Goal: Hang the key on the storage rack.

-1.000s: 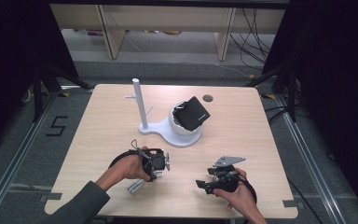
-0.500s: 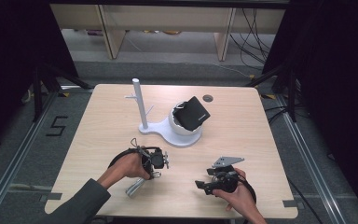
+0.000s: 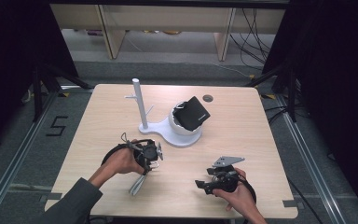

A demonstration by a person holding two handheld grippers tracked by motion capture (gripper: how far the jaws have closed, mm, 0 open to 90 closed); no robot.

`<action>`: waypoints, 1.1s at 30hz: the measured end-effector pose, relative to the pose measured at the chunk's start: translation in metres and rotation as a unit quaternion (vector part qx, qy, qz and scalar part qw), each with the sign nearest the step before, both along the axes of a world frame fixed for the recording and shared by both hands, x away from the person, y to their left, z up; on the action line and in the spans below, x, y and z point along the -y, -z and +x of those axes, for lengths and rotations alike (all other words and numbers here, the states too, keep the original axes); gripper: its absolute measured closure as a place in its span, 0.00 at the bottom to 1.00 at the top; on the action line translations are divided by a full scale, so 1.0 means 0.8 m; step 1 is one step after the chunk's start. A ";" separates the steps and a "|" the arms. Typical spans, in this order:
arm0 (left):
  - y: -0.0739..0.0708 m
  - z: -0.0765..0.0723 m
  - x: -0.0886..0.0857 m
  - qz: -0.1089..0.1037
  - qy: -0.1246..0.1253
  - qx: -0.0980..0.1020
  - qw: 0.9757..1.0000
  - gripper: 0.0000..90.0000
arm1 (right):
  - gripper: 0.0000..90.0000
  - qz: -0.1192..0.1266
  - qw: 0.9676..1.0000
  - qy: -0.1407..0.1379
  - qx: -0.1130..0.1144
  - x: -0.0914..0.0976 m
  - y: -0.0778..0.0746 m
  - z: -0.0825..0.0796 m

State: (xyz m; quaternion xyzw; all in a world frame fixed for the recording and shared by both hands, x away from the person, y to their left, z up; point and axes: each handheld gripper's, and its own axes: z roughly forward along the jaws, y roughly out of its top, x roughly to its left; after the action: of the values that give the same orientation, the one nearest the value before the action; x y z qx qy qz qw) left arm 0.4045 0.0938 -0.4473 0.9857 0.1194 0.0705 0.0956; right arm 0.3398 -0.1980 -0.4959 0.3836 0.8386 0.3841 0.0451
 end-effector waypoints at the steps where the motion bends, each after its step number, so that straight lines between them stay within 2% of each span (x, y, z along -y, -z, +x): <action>1: -0.003 0.001 -0.002 -0.005 -0.004 0.003 1.000 0.82 | 0.32 0.000 1.000 0.001 0.000 0.000 0.000 0.000; 5: -0.014 0.005 -0.012 -0.019 -0.018 0.011 1.000 0.83 | 0.32 0.001 1.000 0.000 -0.001 0.000 0.000 0.000; 10: -0.039 0.009 -0.029 -0.037 -0.041 0.025 0.998 0.83 | 0.32 0.002 1.000 0.003 -0.003 0.000 0.000 0.000; 11: -0.045 0.010 -0.033 -0.036 -0.043 0.025 0.998 0.83 | 0.32 0.003 1.000 0.004 -0.006 0.000 0.000 0.000; 12: -0.051 0.012 -0.038 -0.038 -0.051 0.035 0.997 0.83 | 0.32 0.003 1.000 0.005 -0.004 0.000 0.000 0.001; 14: -0.063 0.015 -0.046 -0.034 -0.058 0.036 0.997 0.83 | 0.32 0.006 1.000 0.007 -0.004 0.001 -0.001 0.001; 15: -0.069 0.016 -0.051 -0.031 -0.063 0.047 0.996 0.83 | 0.32 0.007 1.000 0.007 -0.003 0.001 -0.001 0.001; 16: -0.074 0.017 -0.055 -0.030 -0.069 0.039 0.996 0.83 | 0.32 0.006 1.000 0.006 -0.003 0.001 -0.001 0.001; 18: -0.085 0.021 -0.063 -0.035 -0.083 0.047 0.995 0.83 | 0.32 0.006 1.000 0.005 -0.004 0.001 -0.001 0.001; 21: -0.097 0.026 -0.072 -0.028 -0.092 0.048 0.994 0.83 | 0.32 0.008 1.000 0.008 -0.009 0.000 -0.002 0.000; 23: -0.103 0.030 -0.077 -0.023 -0.101 0.054 0.993 0.83 | 0.32 0.006 1.000 0.005 -0.004 0.001 -0.001 0.002; 24: -0.108 0.033 -0.080 -0.022 -0.099 0.052 0.993 0.83 | 0.32 0.007 1.000 0.008 -0.006 0.001 -0.002 0.001; 29: -0.127 0.039 -0.092 -0.021 -0.121 0.056 0.991 0.83 | 0.32 0.005 1.000 0.005 -0.004 0.001 -0.001 0.002; 31: -0.136 0.043 -0.097 -0.019 -0.126 0.067 0.990 0.83 | 0.32 0.006 1.000 0.006 -0.004 0.000 -0.002 0.002; 33: -0.144 0.047 -0.101 -0.020 -0.130 0.069 0.989 0.83 | 0.32 0.005 1.000 0.002 -0.002 0.000 -0.001 0.002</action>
State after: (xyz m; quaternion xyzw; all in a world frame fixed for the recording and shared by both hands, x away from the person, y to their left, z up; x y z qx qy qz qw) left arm 0.4418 0.1747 -0.3325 0.9525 0.2413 0.1476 0.1132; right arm 0.3412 -0.1984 -0.4948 0.3864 0.8360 0.3873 0.0430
